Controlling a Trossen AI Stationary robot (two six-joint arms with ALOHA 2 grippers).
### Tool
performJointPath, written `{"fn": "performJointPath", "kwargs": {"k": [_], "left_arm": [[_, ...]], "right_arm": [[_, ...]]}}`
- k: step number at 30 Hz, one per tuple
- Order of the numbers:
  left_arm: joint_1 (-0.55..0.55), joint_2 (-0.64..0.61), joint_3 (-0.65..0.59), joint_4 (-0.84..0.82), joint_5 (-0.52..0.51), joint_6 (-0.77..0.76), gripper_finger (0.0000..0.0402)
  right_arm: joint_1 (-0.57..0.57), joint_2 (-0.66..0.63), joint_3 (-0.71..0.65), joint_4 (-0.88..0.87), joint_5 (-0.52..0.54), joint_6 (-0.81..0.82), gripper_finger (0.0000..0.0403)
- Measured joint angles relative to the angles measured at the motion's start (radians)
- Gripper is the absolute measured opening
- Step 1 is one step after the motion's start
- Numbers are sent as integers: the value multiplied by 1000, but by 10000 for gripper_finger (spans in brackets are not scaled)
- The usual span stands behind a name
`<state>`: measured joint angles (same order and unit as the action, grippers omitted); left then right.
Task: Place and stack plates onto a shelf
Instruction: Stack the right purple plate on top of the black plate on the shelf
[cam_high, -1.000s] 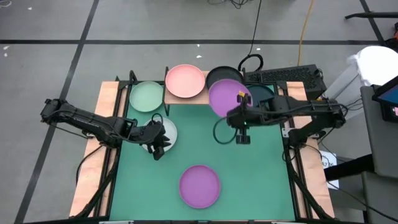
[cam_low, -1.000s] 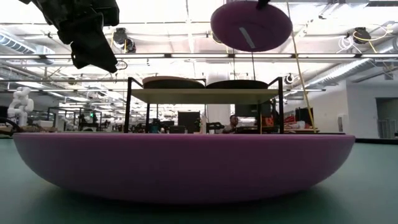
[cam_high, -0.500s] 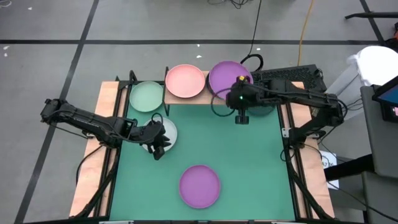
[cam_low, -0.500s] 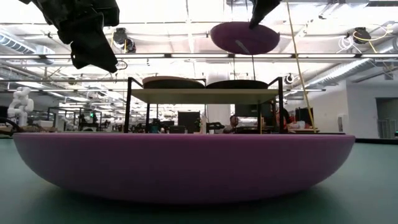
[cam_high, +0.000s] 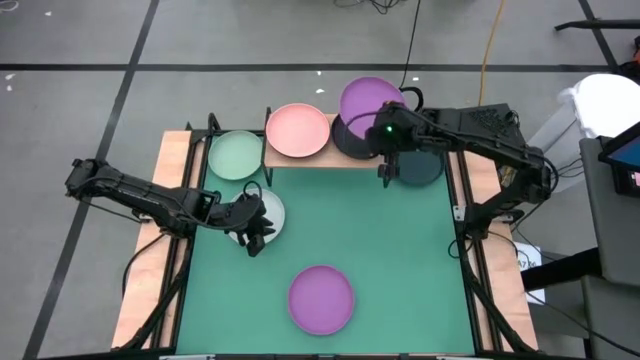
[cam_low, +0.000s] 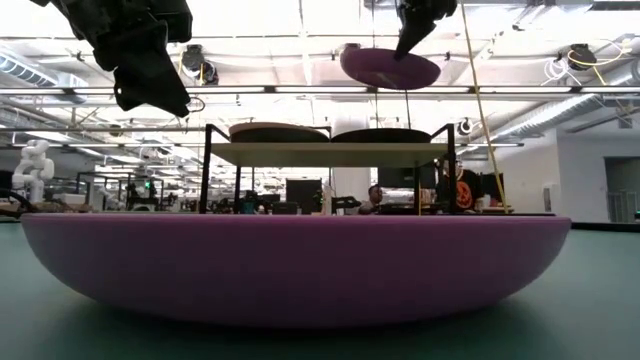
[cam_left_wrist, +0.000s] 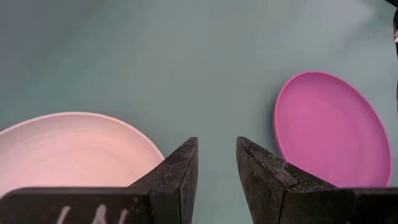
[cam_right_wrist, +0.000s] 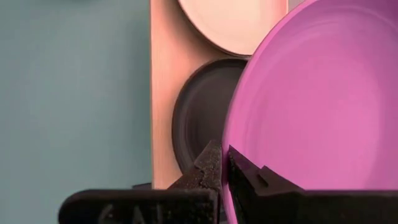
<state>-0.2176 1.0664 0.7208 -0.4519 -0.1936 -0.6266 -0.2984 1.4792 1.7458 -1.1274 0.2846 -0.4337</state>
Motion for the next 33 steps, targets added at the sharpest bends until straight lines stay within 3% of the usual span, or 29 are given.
{"fn": "performJointPath", "kwargs": {"k": [18, 33], "left_arm": [[0, 0, 0, 1, -1, -5, 115], [0, 0, 0, 0, -1, -11, 115]], "right_arm": [[-76, 96, -15, 63, -75, -47, 0], [-75, 132, -166, 122, -107, 18, 0]]}}
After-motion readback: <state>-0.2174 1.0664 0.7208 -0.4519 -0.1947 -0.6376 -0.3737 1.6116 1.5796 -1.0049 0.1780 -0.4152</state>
